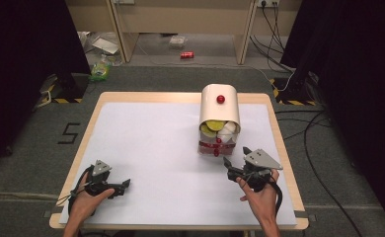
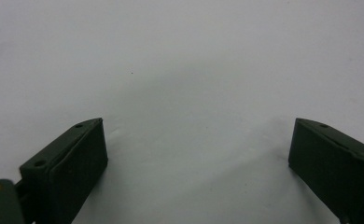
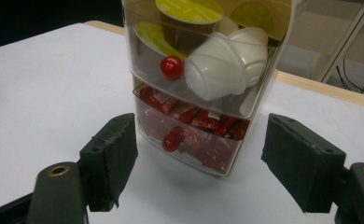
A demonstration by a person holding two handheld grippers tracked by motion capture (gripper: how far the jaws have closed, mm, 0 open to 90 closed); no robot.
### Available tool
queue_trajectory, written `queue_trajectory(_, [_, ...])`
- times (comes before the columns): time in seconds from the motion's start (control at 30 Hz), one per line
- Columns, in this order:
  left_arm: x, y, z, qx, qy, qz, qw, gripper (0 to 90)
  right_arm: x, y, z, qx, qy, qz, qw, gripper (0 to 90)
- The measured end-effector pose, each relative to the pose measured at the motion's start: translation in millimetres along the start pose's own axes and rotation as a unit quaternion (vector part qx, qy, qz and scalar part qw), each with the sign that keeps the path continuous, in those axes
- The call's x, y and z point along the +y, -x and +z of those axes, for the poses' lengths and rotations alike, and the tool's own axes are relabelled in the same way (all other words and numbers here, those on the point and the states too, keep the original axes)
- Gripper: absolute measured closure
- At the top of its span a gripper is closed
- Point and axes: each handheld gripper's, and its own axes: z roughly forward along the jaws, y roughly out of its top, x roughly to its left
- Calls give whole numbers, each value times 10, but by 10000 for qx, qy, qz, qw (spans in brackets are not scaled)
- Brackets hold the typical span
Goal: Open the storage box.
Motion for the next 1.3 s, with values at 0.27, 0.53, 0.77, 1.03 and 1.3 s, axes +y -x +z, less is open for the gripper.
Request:
queue_trajectory(0.27, [0,0,0,-3,0,0,10000,37,124,-16,-15,68,84,-79,9999,281])
queue_trajectory(0.53, [0,-1,0,-9,0,-1,10000,36,227,-45,-1,112,155,-116,9997,283])
queue_trajectory(0.77, [0,-1,1,-8,1,0,10000,36,317,-51,31,114,247,-148,9995,289])
queue_trajectory(1.03, [0,-2,1,-13,0,-2,10000,35,429,-48,62,147,333,-178,9992,290])
queue_trajectory(1.3, [0,-2,1,-13,-2,-1,10000,35,471,-37,142,159,307,-223,9992,291])
